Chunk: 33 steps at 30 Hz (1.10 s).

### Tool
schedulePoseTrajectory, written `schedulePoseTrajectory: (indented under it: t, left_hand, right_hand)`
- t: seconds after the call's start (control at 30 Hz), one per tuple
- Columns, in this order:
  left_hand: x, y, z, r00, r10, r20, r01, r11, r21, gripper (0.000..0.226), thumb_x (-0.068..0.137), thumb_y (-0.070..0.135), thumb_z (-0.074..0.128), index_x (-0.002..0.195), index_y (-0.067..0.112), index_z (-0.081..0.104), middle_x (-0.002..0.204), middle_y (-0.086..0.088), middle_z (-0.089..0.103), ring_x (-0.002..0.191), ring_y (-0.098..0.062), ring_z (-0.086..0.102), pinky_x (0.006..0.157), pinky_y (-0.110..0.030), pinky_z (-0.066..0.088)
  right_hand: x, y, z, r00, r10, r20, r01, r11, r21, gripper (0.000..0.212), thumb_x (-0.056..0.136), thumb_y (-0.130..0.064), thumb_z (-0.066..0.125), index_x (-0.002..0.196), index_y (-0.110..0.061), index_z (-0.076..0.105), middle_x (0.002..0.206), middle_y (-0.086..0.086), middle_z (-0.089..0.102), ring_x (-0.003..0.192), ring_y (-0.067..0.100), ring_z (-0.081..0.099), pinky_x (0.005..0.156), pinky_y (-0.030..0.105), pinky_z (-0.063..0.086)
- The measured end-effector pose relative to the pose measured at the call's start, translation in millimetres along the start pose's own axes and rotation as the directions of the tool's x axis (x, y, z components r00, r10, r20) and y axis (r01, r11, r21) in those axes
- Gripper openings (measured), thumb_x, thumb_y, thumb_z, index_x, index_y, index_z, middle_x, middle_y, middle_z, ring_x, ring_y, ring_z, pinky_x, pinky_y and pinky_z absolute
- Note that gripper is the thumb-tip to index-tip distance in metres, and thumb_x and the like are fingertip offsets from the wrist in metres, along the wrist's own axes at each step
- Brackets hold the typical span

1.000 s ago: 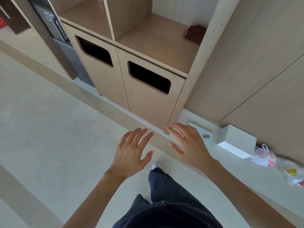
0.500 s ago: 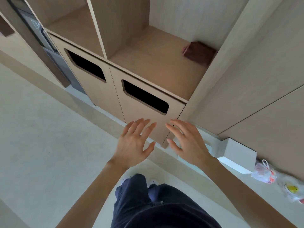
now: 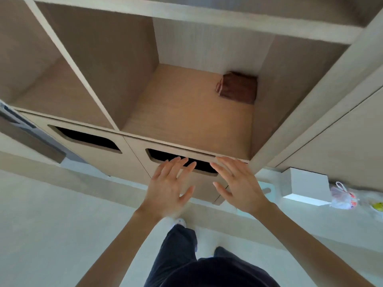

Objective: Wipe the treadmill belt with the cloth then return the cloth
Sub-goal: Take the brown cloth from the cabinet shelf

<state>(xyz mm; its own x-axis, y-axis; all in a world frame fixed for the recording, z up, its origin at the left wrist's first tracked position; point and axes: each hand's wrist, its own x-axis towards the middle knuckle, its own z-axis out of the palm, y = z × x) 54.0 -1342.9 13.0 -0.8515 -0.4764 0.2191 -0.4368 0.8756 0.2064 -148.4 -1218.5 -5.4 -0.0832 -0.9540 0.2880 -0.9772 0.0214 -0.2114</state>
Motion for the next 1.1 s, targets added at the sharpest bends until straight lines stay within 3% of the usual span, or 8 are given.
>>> schedulePoseTrajectory:
  t: [0.2,0.37,0.53,0.73,0.97,1.1]
  left_hand:
    - [45.6,-56.5,-11.5,0.985,0.170,0.027,-0.170,0.985,0.013,0.052,0.089,0.042,0.045,0.132,0.014,0.055,0.130,-0.007,0.056,0.119,-0.027,0.051,0.098,-0.045,0.043]
    - [77.2,-76.1,-2.2,0.974,0.222,0.048,-0.220,0.975,-0.034,0.052,0.090,0.042,0.043,0.133,0.014,0.053,0.132,-0.006,0.054,0.122,-0.026,0.049,0.101,-0.043,0.039]
    - [103.1,-80.1,23.3,0.959,0.273,0.076,-0.270,0.962,-0.047,0.053,0.091,0.043,0.043,0.133,0.013,0.051,0.132,-0.008,0.054,0.120,-0.029,0.050,0.098,-0.045,0.042]
    - [129.2,-86.0,58.1,0.962,0.238,0.131,-0.239,0.971,-0.013,0.054,0.090,0.046,0.040,0.135,0.016,0.050,0.135,-0.007,0.052,0.119,-0.028,0.051,0.087,-0.042,0.046]
    - [161.0,-106.4,86.9,0.955,0.268,0.125,-0.273,0.961,0.032,0.053,0.093,0.047,0.035,0.131,0.016,0.054,0.130,-0.008,0.054,0.117,-0.029,0.051,0.089,-0.043,0.046]
    - [185.3,-114.9,101.1,0.969,0.233,0.076,-0.234,0.972,0.000,0.054,0.090,0.049,0.035,0.130,0.019,0.055,0.132,-0.005,0.053,0.120,-0.027,0.049,0.093,-0.041,0.042]
  right_hand:
    - [39.9,-12.1,9.2,0.987,0.108,-0.123,-0.111,0.994,-0.019,0.043,0.094,-0.037,0.046,0.126,-0.011,0.060,0.136,0.011,0.054,0.110,0.026,0.057,0.087,0.043,0.048]
    - [57.4,-11.0,21.1,0.972,0.203,-0.118,-0.207,0.978,-0.024,0.045,0.094,-0.038,0.046,0.132,-0.015,0.053,0.139,0.010,0.050,0.109,0.029,0.058,0.082,0.042,0.048]
    - [67.6,4.9,34.0,0.960,0.242,-0.140,-0.253,0.965,-0.066,0.046,0.094,-0.036,0.046,0.133,-0.013,0.053,0.139,0.009,0.051,0.115,0.030,0.055,0.086,0.042,0.045]
    - [87.1,39.6,59.1,0.944,0.300,-0.135,-0.315,0.943,-0.108,0.046,0.093,-0.035,0.045,0.132,-0.012,0.055,0.138,0.010,0.051,0.123,0.027,0.049,0.098,0.045,0.039]
    - [124.2,79.5,75.3,0.915,0.393,-0.090,-0.402,0.907,-0.128,0.051,0.092,-0.039,0.041,0.134,-0.013,0.053,0.139,0.011,0.051,0.127,0.030,0.048,0.106,0.049,0.038]
    - [141.5,102.6,84.7,0.906,0.411,-0.102,-0.421,0.902,-0.101,0.058,0.091,-0.045,0.037,0.140,-0.015,0.047,0.146,0.011,0.043,0.135,0.030,0.039,0.111,0.049,0.028]
